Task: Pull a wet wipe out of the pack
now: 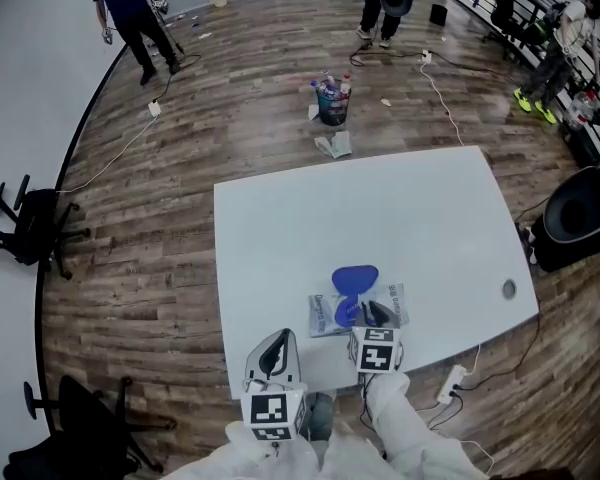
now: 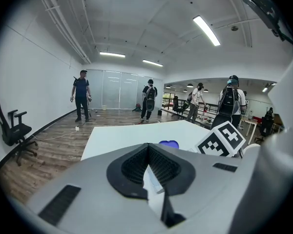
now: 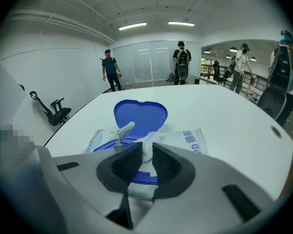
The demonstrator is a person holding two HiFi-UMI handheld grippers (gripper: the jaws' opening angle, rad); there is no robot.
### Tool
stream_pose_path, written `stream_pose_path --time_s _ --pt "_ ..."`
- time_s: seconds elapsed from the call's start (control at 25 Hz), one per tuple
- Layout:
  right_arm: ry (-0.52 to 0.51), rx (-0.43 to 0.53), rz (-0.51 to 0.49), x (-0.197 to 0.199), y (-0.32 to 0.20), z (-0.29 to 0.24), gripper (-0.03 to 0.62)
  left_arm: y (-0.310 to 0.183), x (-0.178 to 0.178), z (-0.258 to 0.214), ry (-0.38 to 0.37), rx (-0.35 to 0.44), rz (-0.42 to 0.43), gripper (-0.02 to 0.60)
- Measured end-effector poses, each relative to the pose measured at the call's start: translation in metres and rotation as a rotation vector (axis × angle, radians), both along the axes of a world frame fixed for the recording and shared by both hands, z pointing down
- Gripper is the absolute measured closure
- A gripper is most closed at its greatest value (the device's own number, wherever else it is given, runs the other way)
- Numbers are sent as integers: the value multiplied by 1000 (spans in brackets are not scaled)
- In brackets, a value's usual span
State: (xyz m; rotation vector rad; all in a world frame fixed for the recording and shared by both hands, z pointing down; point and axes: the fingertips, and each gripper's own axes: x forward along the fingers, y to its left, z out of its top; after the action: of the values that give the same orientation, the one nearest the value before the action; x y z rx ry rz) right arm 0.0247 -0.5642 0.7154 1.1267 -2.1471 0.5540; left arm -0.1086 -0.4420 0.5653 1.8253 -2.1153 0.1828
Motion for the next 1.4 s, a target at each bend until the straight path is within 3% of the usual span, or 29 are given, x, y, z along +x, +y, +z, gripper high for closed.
stream_pose_path --time_s 0.4,1.4 --pt "7 -4 3 -1 2 0 566 1 0 0 5 1 8 572" --pt "-58 42 40 -3 2 -23 579 9 3 -9 5 38 43 572"
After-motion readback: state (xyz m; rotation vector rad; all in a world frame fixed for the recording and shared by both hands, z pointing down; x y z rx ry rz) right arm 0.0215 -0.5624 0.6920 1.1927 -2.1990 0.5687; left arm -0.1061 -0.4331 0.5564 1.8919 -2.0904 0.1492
